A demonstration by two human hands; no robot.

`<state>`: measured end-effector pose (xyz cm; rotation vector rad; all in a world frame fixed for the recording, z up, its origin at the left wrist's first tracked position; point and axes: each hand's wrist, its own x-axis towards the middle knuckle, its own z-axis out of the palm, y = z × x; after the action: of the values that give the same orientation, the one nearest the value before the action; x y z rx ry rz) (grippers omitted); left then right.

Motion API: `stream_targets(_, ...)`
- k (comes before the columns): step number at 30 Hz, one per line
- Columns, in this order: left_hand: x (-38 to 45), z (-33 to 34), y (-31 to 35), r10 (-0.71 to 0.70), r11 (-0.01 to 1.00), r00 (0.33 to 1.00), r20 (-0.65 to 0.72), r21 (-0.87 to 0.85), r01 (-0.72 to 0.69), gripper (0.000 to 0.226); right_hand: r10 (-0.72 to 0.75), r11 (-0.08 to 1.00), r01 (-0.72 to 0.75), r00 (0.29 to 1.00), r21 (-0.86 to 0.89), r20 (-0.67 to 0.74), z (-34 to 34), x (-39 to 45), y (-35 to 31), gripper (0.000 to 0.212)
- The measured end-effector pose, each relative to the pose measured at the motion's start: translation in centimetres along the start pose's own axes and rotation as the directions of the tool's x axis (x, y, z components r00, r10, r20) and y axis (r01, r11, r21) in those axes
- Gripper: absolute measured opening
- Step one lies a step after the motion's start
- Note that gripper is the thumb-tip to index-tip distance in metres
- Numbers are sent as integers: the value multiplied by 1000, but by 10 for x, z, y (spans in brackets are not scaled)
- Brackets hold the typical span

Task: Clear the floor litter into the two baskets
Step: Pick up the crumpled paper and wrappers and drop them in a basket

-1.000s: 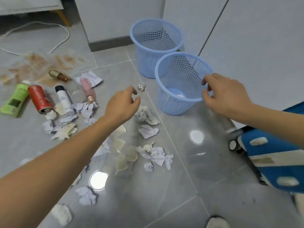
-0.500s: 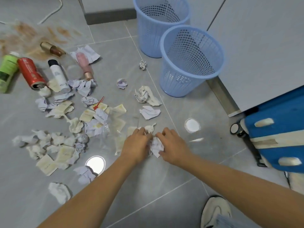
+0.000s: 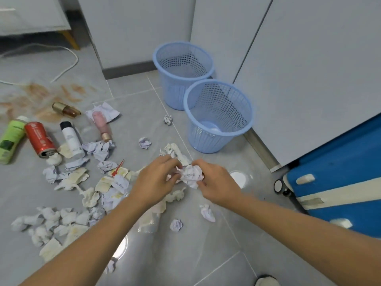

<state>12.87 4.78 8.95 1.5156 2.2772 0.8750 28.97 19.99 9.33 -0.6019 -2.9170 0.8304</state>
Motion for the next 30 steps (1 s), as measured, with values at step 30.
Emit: stream_targets(30,-24,94,-24,-225,949,880,419,299,100,40,330,934,-282,915,-218,230,77,-82,56,54)
